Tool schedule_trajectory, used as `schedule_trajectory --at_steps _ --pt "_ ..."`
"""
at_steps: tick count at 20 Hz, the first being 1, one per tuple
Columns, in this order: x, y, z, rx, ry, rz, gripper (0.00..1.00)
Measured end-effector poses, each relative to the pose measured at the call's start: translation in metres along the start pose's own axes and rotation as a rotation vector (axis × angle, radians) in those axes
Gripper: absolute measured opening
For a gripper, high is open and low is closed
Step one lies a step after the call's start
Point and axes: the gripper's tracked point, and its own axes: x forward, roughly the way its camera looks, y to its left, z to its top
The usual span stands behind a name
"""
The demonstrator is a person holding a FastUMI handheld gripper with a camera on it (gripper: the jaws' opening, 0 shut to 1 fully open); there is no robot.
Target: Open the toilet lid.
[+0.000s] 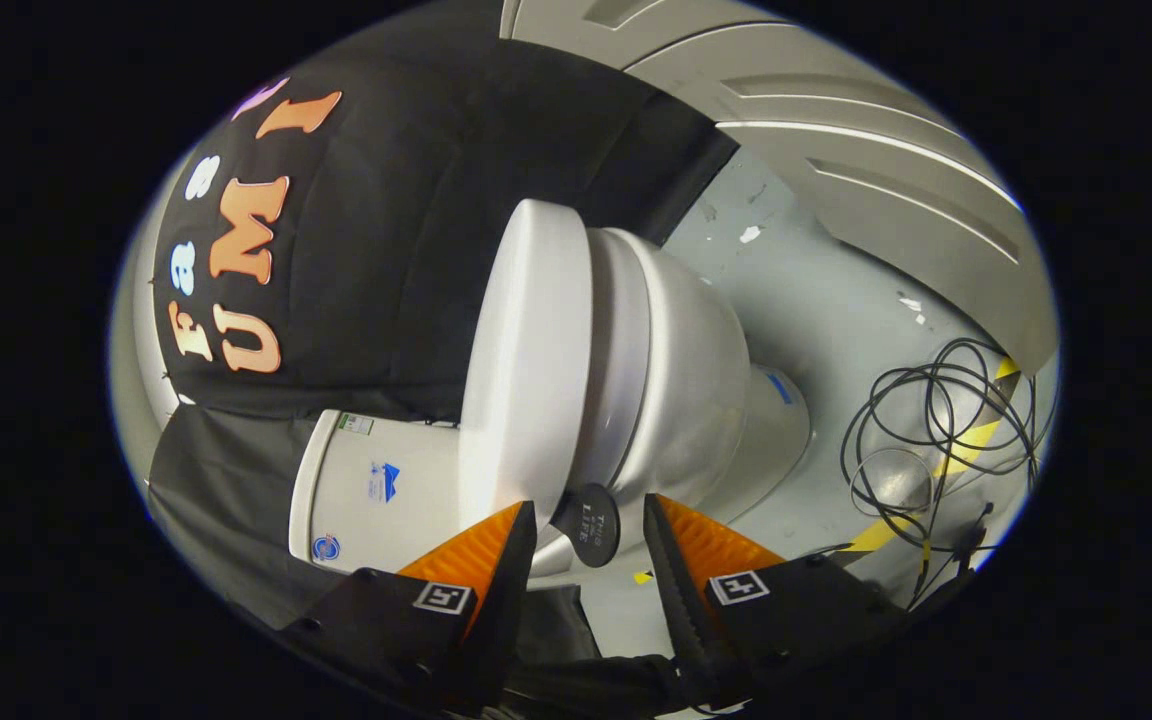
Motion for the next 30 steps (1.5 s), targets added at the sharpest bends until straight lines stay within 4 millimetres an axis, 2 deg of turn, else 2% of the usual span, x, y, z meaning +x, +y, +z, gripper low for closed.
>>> schedule_trajectory --at_steps 2,4,5,8,9,11,12,14,15,16,30 --pt "0.001 0.002 0.001 -0.017 -0.004 -0.003 0.72" --pt "0.006 0.0 0.004 -0.027 -0.019 -0.016 0.31" --pt "0.004 0.002 0.003 -0.02 -0.014 -0.009 0.34" --pt "0.007 0.003 -0.001 0.007 -0.011 0.014 0.32" --pt "0.004 0.002 0.007 0.025 -0.027 0.019 0.26" --pt "0.0 0.003 0.007 0.057 -0.021 0.054 0.25" --pt "0.007 0.004 0.009 0.077 -0.022 0.063 0.18" --pt "0.002 0.004 0.01 0.111 -0.021 0.097 0.17" --pt "0.008 0.005 0.012 0.154 -0.039 0.107 0.13" --pt "-0.003 0.004 0.01 0.158 -0.028 0.117 0.08" --pt "-0.002 0.014 0.013 0.032 -0.072 0.072 0.08"
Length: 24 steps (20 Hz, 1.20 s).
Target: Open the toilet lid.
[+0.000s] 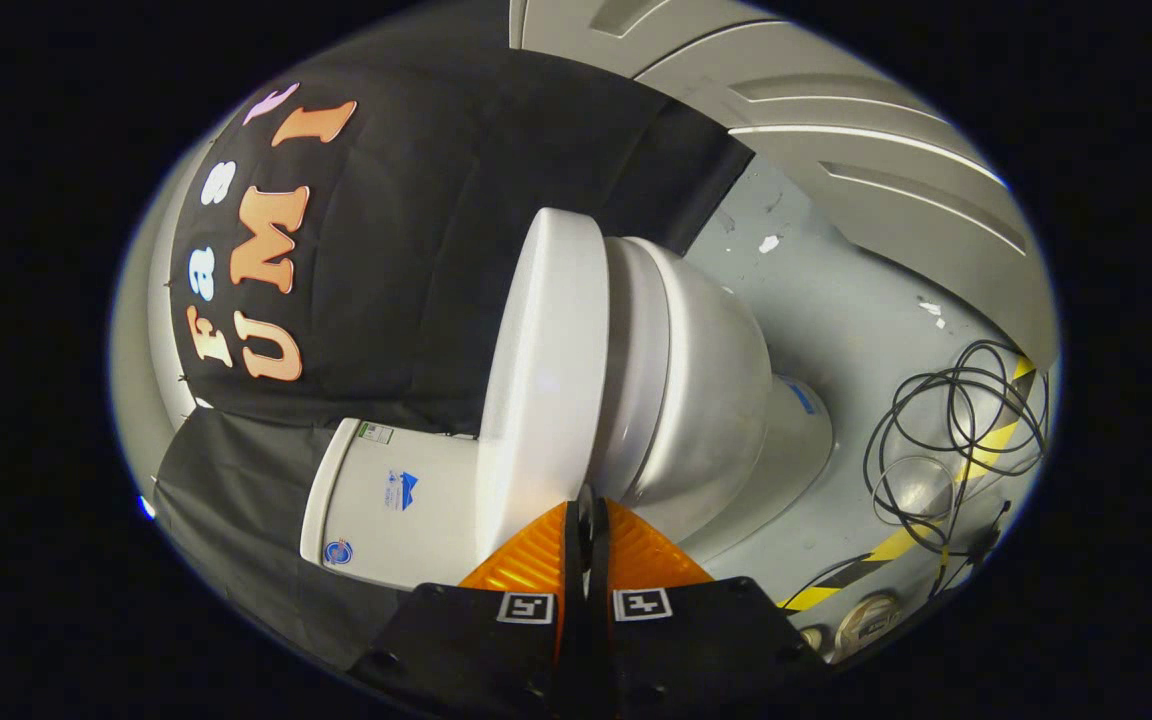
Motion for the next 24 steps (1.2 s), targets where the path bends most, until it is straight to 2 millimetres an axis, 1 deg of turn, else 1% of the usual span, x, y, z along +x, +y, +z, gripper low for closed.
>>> schedule_trajectory --at_steps 3,5,8,11,12,15,17,24 --pt "-0.002 0.001 0.001 -0.008 -0.016 -0.029 0.08" --pt "-0.003 0.007 0.002 -0.037 -0.036 -0.049 0.08" --pt "-0.006 0.014 0.001 -0.099 -0.018 -0.103 0.08" --pt "-0.003 0.015 0.008 -0.121 -0.043 -0.147 0.08" --pt "0.0 0.018 0.012 -0.147 -0.06 -0.162 0.08" --pt "-0.007 0.038 0.013 -0.25 -0.09 -0.193 0.08" --pt "-0.013 0.051 0.018 -0.294 -0.102 -0.217 0.08" --pt "-0.019 0.089 0.02 -0.469 -0.125 -0.312 0.08"
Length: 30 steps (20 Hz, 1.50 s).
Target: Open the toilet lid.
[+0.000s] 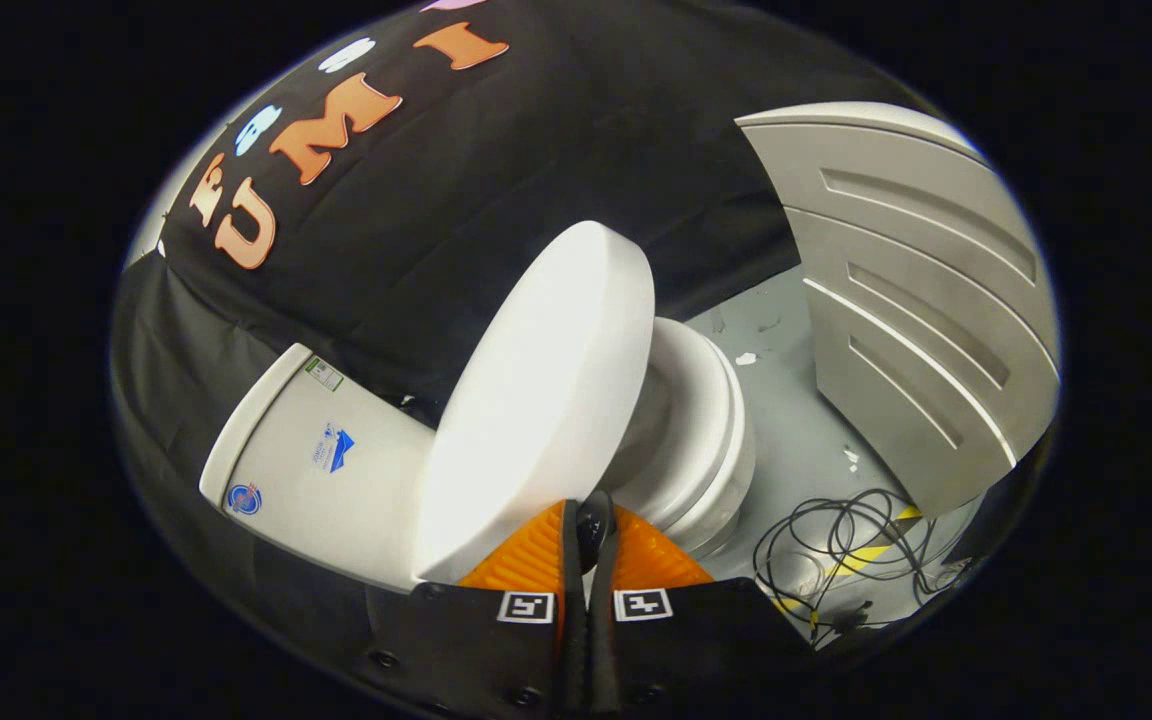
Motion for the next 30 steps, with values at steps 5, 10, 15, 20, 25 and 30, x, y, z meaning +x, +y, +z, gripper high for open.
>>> schedule_trajectory --at_steps 5,10,15,20,25,30 --pt "-0.012 0.022 0.013 -0.092 -0.046 -0.054 0.08" --pt "-0.021 0.043 0.023 -0.17 -0.081 -0.074 0.08" --pt "-0.031 0.067 0.032 -0.292 -0.125 -0.129 0.08" --pt "-0.038 0.088 0.037 -0.336 -0.148 -0.193 0.08" --pt "-0.045 0.109 0.041 -0.397 -0.182 -0.246 0.08" --pt "-0.051 0.14 0.046 -0.464 -0.198 -0.282 0.08"
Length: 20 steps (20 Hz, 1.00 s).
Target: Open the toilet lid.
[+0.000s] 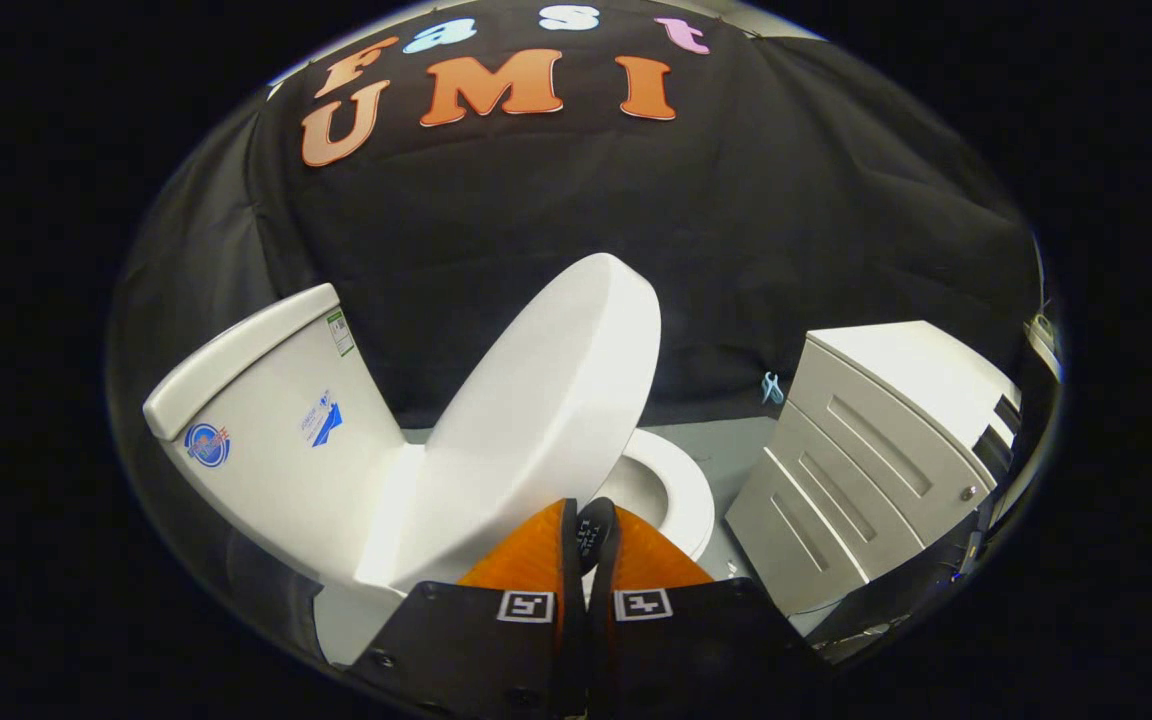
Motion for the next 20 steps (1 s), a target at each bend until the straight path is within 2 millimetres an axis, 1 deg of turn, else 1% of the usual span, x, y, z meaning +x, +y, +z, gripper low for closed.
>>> schedule_trajectory --at_steps 4,12,20 --pt "-0.007 0.02 0.016 -0.068 -0.027 -0.037 0.08" --pt "-0.026 0.065 0.041 -0.164 -0.079 -0.08 0.08" --pt "-0.043 0.116 0.058 -0.219 -0.138 -0.138 0.08"
